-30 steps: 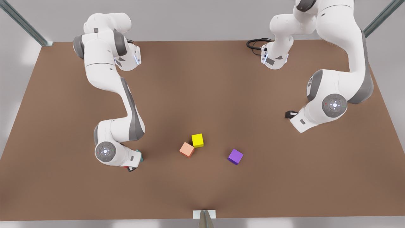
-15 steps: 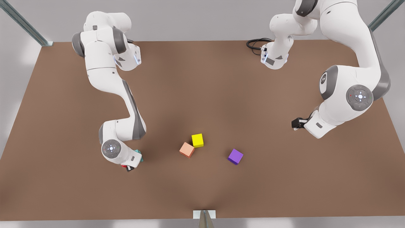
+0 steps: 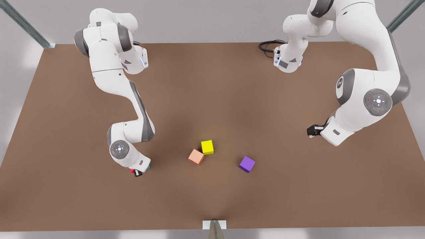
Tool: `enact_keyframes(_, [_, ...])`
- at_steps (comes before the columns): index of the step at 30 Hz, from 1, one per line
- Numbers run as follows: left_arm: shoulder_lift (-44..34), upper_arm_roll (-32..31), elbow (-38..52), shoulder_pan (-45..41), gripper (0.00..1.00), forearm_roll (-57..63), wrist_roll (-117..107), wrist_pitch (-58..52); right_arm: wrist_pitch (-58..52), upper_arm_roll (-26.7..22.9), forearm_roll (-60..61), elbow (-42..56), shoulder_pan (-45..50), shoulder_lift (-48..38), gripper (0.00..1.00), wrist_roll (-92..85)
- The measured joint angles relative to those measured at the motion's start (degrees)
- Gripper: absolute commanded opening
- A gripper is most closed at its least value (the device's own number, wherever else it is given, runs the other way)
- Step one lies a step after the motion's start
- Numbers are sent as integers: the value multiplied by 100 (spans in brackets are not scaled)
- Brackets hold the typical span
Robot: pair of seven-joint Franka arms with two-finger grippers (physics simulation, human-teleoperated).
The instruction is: Pick up red wooden cube and pass to hand red wooden cube and place in blue wooden cube
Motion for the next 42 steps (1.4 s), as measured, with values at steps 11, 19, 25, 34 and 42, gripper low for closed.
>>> enact_keyframes(11, [0,0,0,0,100,1,-75,2,286,5,50,-2,0,46,100,68])
enact_keyframes(19, [0,0,0,0,100,1,-106,-1,296,5,29,-258,11,-50,100,85])
enact_keyframes(25, [0,0,1,5,100,1,-121,-2,276,7,5,-256,39,9,100,110])
enact_keyframes(34, [0,0,0,0,100,1,-133,-2,183,15,-19,-253,51,-78,100,166])
enact_keyframes(42, [0,0,1,0,100,1,-141,3,-198,15,-5,-388,44,-633,100,208])
